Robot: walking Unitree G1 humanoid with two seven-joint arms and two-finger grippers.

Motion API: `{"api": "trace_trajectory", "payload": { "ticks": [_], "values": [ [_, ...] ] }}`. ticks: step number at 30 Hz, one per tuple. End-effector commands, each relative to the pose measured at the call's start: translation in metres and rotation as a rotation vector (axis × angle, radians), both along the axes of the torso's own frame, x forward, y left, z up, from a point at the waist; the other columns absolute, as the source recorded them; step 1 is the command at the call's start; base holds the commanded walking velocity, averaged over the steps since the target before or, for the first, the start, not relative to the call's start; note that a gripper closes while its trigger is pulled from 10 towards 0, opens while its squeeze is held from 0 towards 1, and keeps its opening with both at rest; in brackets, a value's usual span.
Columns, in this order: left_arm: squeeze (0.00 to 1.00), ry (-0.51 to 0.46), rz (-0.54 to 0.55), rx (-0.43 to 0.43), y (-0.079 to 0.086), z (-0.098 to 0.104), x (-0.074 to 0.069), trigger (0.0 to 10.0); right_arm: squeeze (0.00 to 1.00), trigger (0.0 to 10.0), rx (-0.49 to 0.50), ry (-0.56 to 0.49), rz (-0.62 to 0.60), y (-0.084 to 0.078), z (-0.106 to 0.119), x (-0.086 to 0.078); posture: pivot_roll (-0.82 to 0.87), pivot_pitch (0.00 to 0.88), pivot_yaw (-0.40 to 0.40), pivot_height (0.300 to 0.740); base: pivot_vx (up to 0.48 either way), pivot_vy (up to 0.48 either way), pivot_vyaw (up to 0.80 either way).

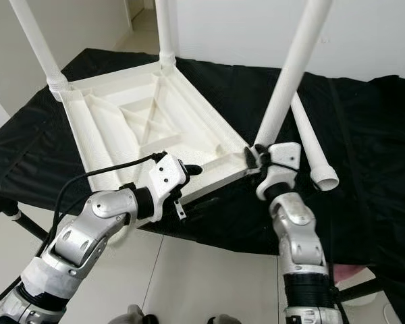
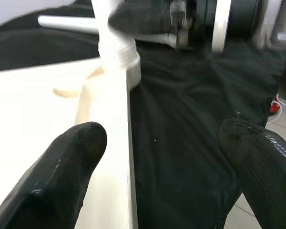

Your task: Building children table

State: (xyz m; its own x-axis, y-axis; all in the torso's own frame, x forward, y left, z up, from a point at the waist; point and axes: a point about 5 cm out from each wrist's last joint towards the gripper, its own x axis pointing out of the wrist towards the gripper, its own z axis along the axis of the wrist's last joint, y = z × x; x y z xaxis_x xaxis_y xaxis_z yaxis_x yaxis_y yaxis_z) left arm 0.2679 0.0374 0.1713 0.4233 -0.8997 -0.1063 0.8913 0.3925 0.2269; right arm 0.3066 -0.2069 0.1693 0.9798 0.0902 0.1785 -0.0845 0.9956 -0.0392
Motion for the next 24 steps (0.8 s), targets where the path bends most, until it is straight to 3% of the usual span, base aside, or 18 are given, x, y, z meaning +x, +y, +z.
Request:
{"api": "trace_trajectory", "payload": {
  "ticks": [1, 5, 7, 13, 15, 19, 24],
  "values": [
    [0.0, -0.007, 0.075, 0.008, 0.0, -0.001, 0.004, 10.0, 0.0, 10.0, 0.018, 0.002, -0.026, -0.005, -0.002, -0.001, -0.11, 0.073, 0.021, 0.74, 0.0, 0.0, 0.0],
    [0.0, -0.002, 0.102, 0.002, -0.001, -0.002, 0.006, 10.0, 0.0, 10.0, 0.035, 0.006, 0.011, 0.0, -0.003, -0.004, -0.11, 0.068, 0.027, 0.74, 0.0, 0.0, 0.0],
    [0.0, 0.008, 0.191, -0.011, 0.001, -0.002, 0.016, 10.0, 0.0, 10.0, 0.043, 0.0, 0.077, 0.016, -0.006, -0.012, -0.12, 0.066, 0.028, 0.74, 0.0, 0.0, 0.0],
    [0.0, 0.011, 0.331, -0.026, 0.007, -0.002, 0.033, 10.0, 0.0, 10.0, 0.095, -0.01, 0.162, 0.041, -0.009, -0.025, -0.12, 0.066, 0.033, 0.74, 0.0, 0.0, 0.0],
    [0.0, 0.019, 0.43, -0.029, 0.014, -0.002, 0.044, 10.0, 0.0, 10.0, 0.119, -0.001, 0.206, 0.053, -0.012, -0.033, -0.12, 0.067, 0.035, 0.74, 0.0, 0.0, 0.0],
    [0.0, 0.029, 0.542, -0.025, 0.026, -0.004, 0.057, 10.0, 0.0, 10.0, 0.138, 0.005, 0.235, 0.061, -0.015, -0.04, -0.14, 0.075, 0.04, 0.74, 0.0, 0.0, 0.0],
    [0.0, 0.039, 0.603, 0.0, 0.032, -0.007, 0.064, 10.0, 0.0, 10.0, 0.139, -0.005, 0.22, 0.058, -0.014, -0.045, -0.14, 0.077, 0.043, 0.74, 0.0, 0.0, 0.0]
  ]
}}
